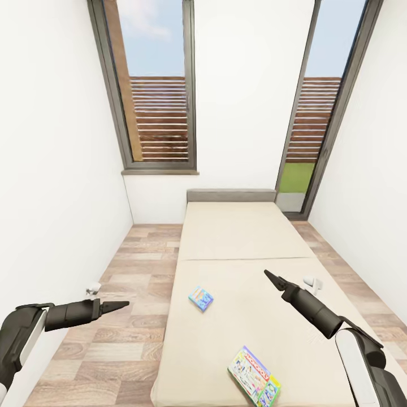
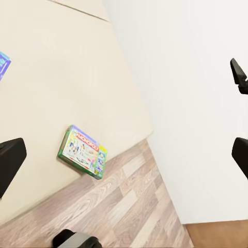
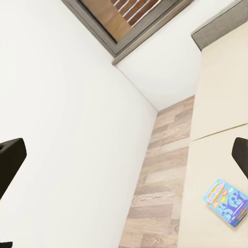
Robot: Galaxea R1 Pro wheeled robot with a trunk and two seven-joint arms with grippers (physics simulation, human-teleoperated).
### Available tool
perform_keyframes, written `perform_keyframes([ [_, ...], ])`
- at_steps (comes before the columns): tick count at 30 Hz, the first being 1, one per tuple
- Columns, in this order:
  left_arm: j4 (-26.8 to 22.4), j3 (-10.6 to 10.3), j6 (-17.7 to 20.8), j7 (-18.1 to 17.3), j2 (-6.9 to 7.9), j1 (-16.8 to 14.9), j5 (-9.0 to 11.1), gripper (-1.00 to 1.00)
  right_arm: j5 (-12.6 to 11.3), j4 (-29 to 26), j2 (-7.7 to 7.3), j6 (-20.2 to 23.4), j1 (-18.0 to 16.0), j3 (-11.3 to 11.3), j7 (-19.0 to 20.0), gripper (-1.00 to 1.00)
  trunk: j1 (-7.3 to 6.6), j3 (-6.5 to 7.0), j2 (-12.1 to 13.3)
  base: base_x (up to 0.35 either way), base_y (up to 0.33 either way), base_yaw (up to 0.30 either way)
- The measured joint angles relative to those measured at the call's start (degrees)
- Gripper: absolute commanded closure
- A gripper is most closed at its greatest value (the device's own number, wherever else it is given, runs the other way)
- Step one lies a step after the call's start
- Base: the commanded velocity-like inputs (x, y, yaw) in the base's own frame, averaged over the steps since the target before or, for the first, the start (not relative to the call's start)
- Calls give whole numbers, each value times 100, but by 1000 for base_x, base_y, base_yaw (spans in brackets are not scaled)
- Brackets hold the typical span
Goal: Put all the toys in the child's room - the three board games (two on the bed and one on the table), the two jigsaw puzzles on the table, and the tennis ball on the table - inside the toy box on the table in the child's room.
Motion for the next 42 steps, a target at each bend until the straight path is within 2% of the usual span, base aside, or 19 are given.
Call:
perform_keyframes([
  [6,0,-1,8,213,0,0,-2,-100,1,3,0,-49,1,0,1,-100,0,40,0,0,0,0],
  [13,1,-2,11,296,0,0,4,-100,3,6,0,-113,-2,0,0,-100,0,64,1,0,-76,12],
  [35,2,-3,11,313,0,0,9,-100,12,6,1,-128,-6,-1,-9,-100,0,68,1,0,-286,1],
  [42,-1,-2,11,310,-1,0,5,-100,11,8,-1,-125,-6,0,-8,-100,0,68,2,0,-125,0],
])
